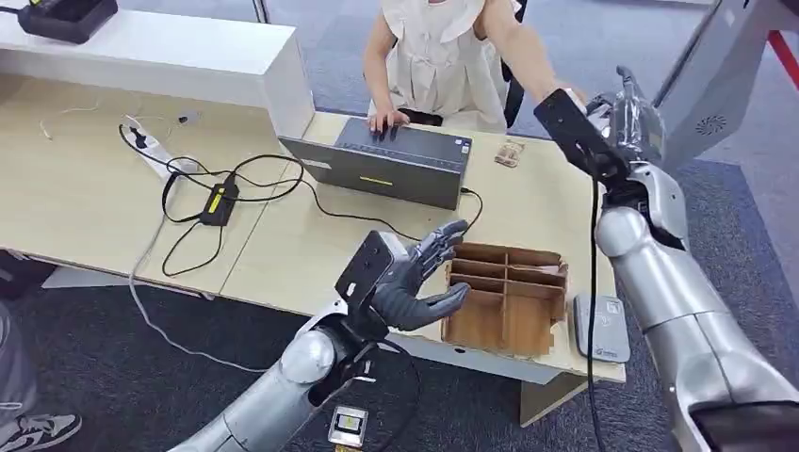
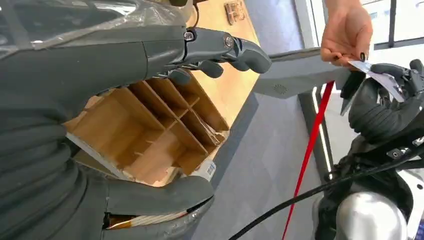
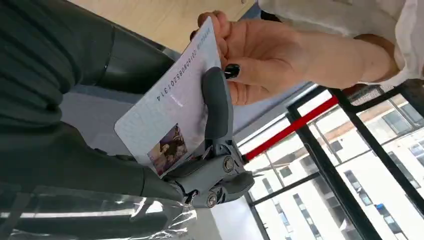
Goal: Pass the card to the sensor for recognition and then transmit it.
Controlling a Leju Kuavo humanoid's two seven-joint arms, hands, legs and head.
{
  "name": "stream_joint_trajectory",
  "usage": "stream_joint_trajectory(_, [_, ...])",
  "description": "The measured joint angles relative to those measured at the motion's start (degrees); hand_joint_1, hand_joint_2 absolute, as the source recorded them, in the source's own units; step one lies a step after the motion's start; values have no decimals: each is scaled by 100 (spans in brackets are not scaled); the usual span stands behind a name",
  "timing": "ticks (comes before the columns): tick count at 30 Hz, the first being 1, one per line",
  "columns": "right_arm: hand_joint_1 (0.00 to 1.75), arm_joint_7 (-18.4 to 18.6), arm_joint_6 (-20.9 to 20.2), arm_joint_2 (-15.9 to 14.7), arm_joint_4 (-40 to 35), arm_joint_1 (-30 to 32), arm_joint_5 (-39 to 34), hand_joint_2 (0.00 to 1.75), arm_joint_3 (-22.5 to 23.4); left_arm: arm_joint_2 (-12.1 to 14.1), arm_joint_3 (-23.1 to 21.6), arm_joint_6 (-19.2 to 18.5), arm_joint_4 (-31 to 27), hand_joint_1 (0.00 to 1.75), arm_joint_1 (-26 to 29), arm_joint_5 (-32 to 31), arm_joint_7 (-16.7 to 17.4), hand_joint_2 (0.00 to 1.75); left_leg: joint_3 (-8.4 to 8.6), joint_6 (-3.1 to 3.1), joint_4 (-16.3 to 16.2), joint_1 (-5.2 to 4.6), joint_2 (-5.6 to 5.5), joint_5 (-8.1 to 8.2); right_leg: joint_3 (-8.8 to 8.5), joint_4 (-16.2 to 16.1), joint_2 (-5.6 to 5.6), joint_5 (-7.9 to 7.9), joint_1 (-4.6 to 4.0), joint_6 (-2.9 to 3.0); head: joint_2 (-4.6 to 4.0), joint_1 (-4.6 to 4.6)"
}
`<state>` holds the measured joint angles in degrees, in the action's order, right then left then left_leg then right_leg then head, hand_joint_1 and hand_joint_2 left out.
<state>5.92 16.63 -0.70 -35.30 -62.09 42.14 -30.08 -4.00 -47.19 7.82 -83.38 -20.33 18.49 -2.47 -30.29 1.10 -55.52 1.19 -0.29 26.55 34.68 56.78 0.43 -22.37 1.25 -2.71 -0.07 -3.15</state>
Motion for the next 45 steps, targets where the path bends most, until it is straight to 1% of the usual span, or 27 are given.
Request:
stream_joint_trajectory(4, [175, -9, 15, 67, 264, -55, -37, 175, -46, 0, -2, -2, 15, 0, -7, 9, 4, 175, 1, 0, 0, 0, 1, 0, 1, 0, 1, 0, 0, 0, 2, 0])
stream_joint_trajectory(5, [173, -15, 20, 74, 297, -59, -39, 175, -55, 0, -2, -2, 22, 0, -9, 9, 4, 175, 0, 0, 0, 0, 0, 0, 1, 0, 0, 0, 0, 0, 0, 0])
stream_joint_trajectory(6, [162, -22, 26, 87, 347, -62, -42, 175, -72, 0, -2, -2, 35, 0, -10, 9, 4, 175, 0, 0, 0, 0, 0, 0, 1, 0, 0, 0, 0, 0, 0, 0])
stream_joint_trajectory(7, [162, -26, 31, 96, 382, -63, -44, 175, -81, 0, -2, -2, 44, 0, -10, 9, 4, 175, 0, 0, 0, 0, 0, 0, 1, 0, 0, 0, 0, 0, 0, -2])
stream_joint_trajectory(8, [134, -31, 42, 103, 415, -64, -46, 175, -85, 0, -2, -2, 48, 0, -10, 9, 4, 175, 0, 0, 0, 0, 0, 0, 1, 0, 0, 0, 0, 0, 2, 0])
stream_joint_trajectory(9, [21, -33, 46, 109, 452, -65, -48, 175, -90, 0, -2, -2, 57, 0, -11, 9, 4, 175, -1, 0, 0, 0, 0, 0, 1, 0, 0, 0, 0, 0, 2, -2])
stream_joint_trajectory(10, [0, -37, 52, 114, 494, -70, -50, 175, -101, 0, -4, -2, 66, 0, -13, 9, 4, 175, 0, 0, 0, 0, 0, 0, 1, 0, 0, 0, 0, 0, 0, 0])
stream_joint_trajectory(17, [0, -72, 107, 138, 725, -70, -24, 175, -179, 2, -7, -17, 122, 0, -17, 11, 4, 175, 0, 0, 0, 0, 0, 0, 3, 0, 1, 0, 0, 0, 2, 0])
stream_joint_trajectory(21, [0, -116, 181, 164, 784, -69, -46, 175, -225, 2, -9, 63, 129, 0, -14, 13, 9, 175, 0, 0, 0, 0, 0, 0, 2, 0, 1, 0, 0, 0, 0, -2])
stream_joint_trajectory(24, [0, -214, 271, 199, 784, -70, -166, 175, -256, 2, -11, 127, 129, 0, -2, 13, 9, 175, 0, 0, 0, 0, 0, 0, 2, 0, 1, 0, 0, 0, 2, -2])
stream_joint_trajectory(26, [0, -336, 373, 216, 782, -69, -340, 175, -275, 4, -11, 200, 129, 0, 9, 13, 9, 175, 0, 0, 0, 0, 0, 0, 1, 1, 1, 0, -1, 0, 2, 0])
stream_joint_trajectory(28, [0, -524, 561, 242, 737, -70, -662, 175, -282, 18, -11, 328, 122, 0, 37, 11, 26, 175, 0, 0, 0, 0, 0, 0, 2, 1, 1, 0, -1, 0, 2, 0])
stream_joint_trajectory(32, [0, -739, 776, 247, 525, -45, -1147, 175, -284, 68, -9, 481, 70, 0, 89, -9, 61, 175, 1, 0, 0, 0, 1, 0, 2, 1, 2, 0, -1, 0, 0, 0])
stream_joint_trajectory(34, [0, -829, 861, 234, 301, 30, -1417, 175, -273, 92, -7, 546, 28, 0, 127, -35, 87, 175, 2, 0, 0, 0, 1, 0, 2, 1, 2, 0, -1, 0, 0, -2])
stream_joint_trajectory(37, [0, -841, 900, 172, -108, 230, -1666, 175, -247, 133, 4, 595, -35, 0, 169, -72, 107, 175, 3, 0, -1, 0, 1, 0, 1, 0, 2, 0, -1, 0, 0, 0])
stream_joint_trajectory(39, [0, -811, 876, 98, -548, 499, -1948, 175, -190, 166, 24, 608, -81, 0, 220, -114, 114, 175, 4, 0, 0, 0, 0, 0, 0, 0, 2, 0, -1, 0, 0, 0])
stream_joint_trajectory(45, [0, -673, 623, -94, -1846, 1403, -2832, 175, 20, 245, 129, 719, -173, 0, 342, -208, 109, 175, 5, 1, 0, 0, 0, 1, 0, -1, 2, -1, -1, 0, 2, 0])
